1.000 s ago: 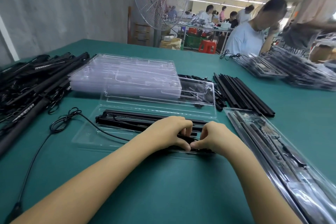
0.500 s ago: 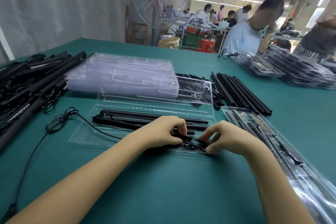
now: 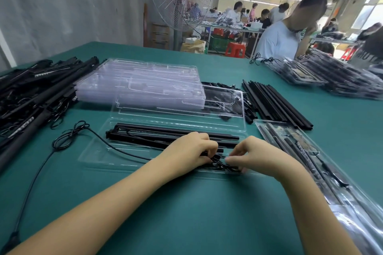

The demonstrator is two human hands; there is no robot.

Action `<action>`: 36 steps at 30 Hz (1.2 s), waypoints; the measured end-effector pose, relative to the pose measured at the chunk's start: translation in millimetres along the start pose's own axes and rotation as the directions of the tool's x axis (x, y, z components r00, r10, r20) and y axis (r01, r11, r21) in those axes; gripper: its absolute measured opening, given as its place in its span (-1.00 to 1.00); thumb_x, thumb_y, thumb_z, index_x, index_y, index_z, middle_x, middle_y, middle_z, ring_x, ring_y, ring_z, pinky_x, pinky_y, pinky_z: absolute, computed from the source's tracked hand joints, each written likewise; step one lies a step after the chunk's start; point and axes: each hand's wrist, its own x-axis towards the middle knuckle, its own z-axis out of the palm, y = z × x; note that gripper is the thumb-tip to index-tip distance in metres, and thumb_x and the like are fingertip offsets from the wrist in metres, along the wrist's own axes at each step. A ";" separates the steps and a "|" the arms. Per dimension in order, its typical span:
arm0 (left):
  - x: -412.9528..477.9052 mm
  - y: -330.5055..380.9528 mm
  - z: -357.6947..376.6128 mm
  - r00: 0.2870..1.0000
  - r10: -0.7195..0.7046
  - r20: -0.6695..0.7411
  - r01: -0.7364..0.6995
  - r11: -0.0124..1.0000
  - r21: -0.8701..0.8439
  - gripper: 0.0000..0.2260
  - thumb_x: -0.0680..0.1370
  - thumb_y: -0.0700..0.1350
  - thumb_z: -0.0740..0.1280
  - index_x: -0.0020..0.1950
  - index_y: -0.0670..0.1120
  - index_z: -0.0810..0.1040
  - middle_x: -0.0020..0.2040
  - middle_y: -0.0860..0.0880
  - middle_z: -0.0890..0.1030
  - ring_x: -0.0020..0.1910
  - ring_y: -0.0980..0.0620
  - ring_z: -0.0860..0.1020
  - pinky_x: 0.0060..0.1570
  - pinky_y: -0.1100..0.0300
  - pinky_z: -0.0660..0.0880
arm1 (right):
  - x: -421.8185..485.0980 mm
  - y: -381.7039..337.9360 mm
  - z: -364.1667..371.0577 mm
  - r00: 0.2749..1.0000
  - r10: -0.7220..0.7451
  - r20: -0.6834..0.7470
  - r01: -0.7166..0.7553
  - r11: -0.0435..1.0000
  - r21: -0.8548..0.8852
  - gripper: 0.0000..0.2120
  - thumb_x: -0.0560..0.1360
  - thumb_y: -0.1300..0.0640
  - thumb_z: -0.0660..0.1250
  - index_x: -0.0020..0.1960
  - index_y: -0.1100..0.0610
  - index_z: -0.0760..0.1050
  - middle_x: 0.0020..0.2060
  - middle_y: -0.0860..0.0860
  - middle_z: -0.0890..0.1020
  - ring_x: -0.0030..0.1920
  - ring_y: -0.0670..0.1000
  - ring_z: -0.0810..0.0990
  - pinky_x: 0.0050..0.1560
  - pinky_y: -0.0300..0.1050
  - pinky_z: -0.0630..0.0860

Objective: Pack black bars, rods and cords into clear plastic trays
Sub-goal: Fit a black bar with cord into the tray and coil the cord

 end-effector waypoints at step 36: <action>-7.4 -136.9 -121.1 0.817 -0.362 -0.449 0.427 0.903 0.049 -0.64 0.58 -0.23 0.21 0.38 -0.22 0.37 0.37 -0.21 0.40 0.38 -0.15 0.31 0.38 0.02 0.19 | 0.7 -25.2 11.1 0.999 0.054 -0.007 -0.054 0.963 -0.266 -0.68 0.49 0.00 0.36 0.12 0.11 0.35 0.05 0.03 0.51 -0.03 0.05 0.46 -0.06 -0.10 0.41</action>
